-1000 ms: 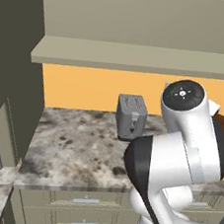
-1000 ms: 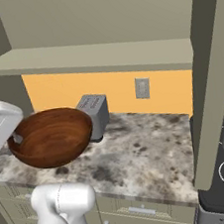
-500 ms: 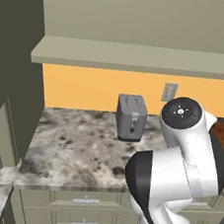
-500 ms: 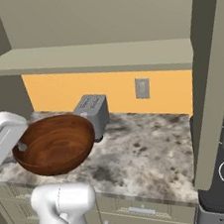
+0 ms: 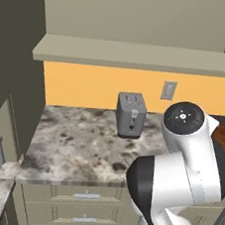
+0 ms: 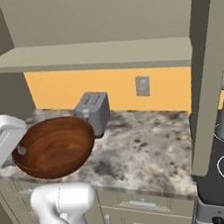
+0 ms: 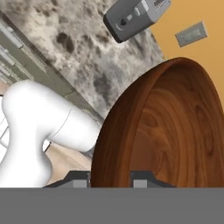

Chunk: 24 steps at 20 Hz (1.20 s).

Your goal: Pick up the bowls from the cabinet and place each bowl in front of a stool on the dining counter.

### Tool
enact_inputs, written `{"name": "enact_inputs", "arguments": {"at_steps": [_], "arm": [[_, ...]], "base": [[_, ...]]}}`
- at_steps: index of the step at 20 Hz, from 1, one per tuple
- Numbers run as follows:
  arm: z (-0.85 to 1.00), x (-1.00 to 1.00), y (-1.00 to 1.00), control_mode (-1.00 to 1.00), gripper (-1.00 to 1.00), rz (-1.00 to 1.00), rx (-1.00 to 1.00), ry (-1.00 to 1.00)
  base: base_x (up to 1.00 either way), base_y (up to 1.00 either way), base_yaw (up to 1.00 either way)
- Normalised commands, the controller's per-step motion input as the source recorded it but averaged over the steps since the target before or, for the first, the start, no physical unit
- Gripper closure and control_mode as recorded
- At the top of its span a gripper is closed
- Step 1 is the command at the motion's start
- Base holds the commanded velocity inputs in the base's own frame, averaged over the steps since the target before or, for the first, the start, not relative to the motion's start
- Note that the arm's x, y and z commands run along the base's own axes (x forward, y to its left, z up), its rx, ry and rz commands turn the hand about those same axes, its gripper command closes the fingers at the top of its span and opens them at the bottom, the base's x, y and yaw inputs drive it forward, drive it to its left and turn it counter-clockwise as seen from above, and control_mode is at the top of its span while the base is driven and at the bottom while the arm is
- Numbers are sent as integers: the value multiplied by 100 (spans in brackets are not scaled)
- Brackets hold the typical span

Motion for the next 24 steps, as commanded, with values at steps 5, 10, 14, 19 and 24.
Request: {"name": "enact_inputs", "arguments": {"at_steps": [5,10,14,19,24], "arm": [[0,0,0,100,100,0,0,0],[0,0,0,100,100,0,0,0],[0,0,0,100,100,0,0,0],[0,0,0,100,100,0,0,0],[0,0,0,100,100,0,0,0]], "base": [[-72,-8,0],[-83,-11,2],[-85,-59,24],[-94,-65,44],[-97,-44,46]]}}
